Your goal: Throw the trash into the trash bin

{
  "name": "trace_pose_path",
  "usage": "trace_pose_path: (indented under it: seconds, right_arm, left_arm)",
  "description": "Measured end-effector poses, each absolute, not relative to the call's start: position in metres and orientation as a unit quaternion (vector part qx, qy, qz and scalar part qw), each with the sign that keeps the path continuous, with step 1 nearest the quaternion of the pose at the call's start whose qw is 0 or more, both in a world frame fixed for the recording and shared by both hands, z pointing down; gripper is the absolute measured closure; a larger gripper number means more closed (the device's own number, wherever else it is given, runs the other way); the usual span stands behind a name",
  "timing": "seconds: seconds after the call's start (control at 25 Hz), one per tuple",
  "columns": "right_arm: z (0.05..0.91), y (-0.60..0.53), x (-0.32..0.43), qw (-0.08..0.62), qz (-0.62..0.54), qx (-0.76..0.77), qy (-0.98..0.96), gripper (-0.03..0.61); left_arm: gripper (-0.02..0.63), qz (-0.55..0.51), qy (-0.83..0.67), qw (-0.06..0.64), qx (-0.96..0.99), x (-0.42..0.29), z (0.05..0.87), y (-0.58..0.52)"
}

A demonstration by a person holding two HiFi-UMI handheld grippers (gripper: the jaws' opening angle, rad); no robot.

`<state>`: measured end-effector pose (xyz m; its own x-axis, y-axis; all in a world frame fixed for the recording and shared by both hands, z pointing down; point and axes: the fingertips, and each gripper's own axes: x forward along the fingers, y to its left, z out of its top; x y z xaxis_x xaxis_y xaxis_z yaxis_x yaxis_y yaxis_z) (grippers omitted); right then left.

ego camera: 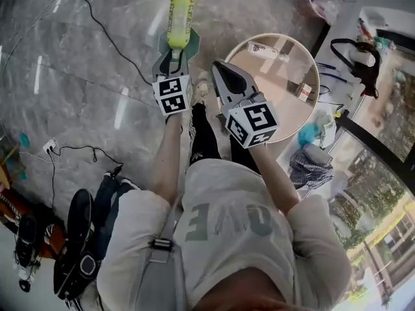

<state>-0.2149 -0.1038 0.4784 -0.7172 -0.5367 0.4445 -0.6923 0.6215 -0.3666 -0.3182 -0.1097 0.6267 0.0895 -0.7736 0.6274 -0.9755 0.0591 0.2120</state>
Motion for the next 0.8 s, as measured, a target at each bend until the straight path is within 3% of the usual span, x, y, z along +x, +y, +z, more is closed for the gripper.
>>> trace_pose_path:
  seconds: [0.32, 0.8]
  right_arm:
    - [0.571, -0.077, -0.239, 0.219, 0.321, 0.306, -0.869, 0.563]
    - [0.604, -0.092, -0.231, 0.248, 0.321, 0.332, -0.852, 0.563]
  left_arm:
    - [0.472, 0.230, -0.605, 0.465, 0.604, -0.334, 0.801, -0.074]
    - [0.471, 0.294, -0.575, 0.519, 0.560, -0.346, 0.879, -0.057]
